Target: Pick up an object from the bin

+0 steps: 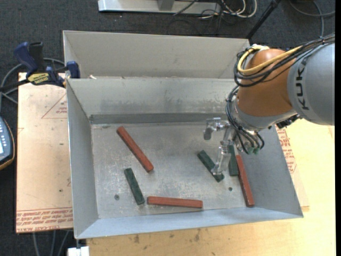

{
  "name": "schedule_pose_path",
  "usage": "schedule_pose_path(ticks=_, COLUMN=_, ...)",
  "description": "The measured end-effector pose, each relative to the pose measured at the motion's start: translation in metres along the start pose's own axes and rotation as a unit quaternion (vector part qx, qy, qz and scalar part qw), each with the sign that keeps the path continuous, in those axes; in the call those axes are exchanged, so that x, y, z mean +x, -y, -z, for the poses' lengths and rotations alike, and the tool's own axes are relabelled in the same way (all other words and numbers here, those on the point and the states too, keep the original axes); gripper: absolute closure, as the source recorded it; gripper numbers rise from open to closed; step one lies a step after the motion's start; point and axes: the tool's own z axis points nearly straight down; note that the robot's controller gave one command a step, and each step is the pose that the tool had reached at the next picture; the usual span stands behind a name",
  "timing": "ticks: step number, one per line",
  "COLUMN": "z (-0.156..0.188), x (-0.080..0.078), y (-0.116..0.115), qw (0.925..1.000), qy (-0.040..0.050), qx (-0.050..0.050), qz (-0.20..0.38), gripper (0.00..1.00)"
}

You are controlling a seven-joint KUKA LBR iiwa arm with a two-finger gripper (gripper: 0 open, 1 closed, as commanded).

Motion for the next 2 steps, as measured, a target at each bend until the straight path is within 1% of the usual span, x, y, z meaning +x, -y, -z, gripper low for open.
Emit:
schedule_pose_path(ticks=1, z=-0.087, x=0.014, y=0.042, qw=0.9984, qy=-0.0035, qx=0.0, qz=0.056, gripper=0.0)
schedule_pose_path(ticks=2, z=-0.085, x=0.041, y=0.057, qw=1.0, qy=-0.0012, qx=0.0, qz=0.001, gripper=0.0)
